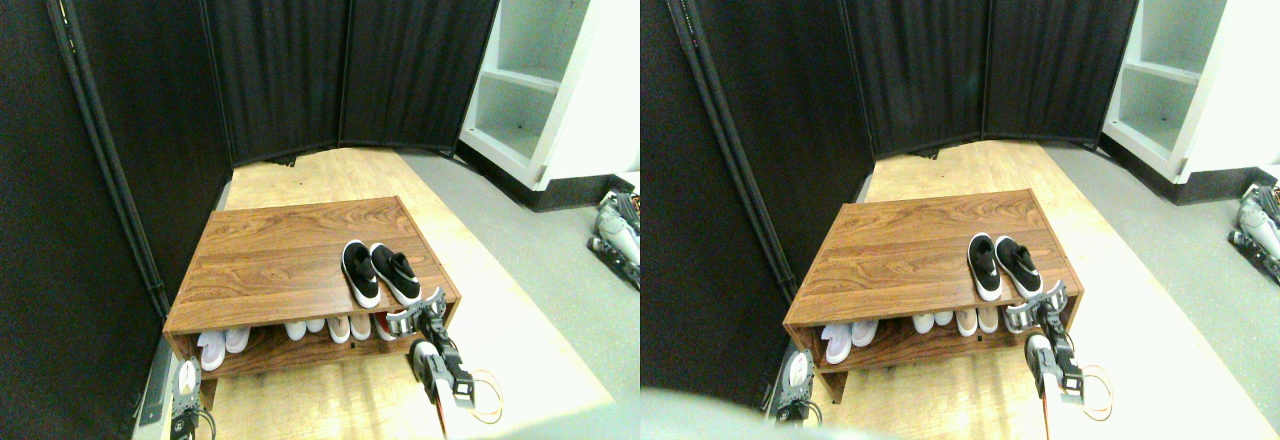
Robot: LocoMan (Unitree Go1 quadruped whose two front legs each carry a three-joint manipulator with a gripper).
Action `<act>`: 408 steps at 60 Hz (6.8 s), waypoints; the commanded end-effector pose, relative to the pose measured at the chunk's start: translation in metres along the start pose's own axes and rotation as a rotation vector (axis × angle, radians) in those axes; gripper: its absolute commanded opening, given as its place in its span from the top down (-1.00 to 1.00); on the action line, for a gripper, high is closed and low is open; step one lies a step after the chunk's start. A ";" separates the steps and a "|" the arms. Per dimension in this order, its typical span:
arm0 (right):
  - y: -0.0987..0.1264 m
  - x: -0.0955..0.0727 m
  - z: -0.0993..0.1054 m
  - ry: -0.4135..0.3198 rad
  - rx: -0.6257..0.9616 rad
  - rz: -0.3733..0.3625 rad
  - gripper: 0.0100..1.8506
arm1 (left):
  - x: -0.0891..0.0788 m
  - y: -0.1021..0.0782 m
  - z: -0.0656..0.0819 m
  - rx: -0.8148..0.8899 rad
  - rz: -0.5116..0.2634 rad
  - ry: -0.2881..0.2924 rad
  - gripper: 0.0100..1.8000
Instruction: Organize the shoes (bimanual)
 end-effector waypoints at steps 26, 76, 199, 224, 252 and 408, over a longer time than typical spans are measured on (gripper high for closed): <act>0.001 -0.009 -0.001 0.003 0.022 0.022 -0.65 | 0.000 -0.005 0.000 0.005 -0.030 -0.004 1.00; 0.046 -0.017 0.111 -0.466 -0.237 0.192 1.00 | 0.012 -0.007 -0.003 -0.019 -0.021 0.010 1.00; 0.060 -0.073 0.099 -0.383 -0.197 0.401 1.00 | 0.007 -0.008 -0.009 -0.021 -0.029 0.011 1.00; 0.003 -0.105 0.036 -0.260 -0.043 0.290 1.00 | 0.007 -0.011 -0.009 -0.005 -0.019 0.026 1.00; 0.013 -0.099 0.028 -0.218 -0.049 0.262 1.00 | 0.009 -0.009 -0.007 -0.026 -0.010 0.019 1.00; 0.044 -0.090 0.057 -0.505 -0.158 0.273 1.00 | 0.003 -0.001 0.005 -0.015 -0.030 -0.013 1.00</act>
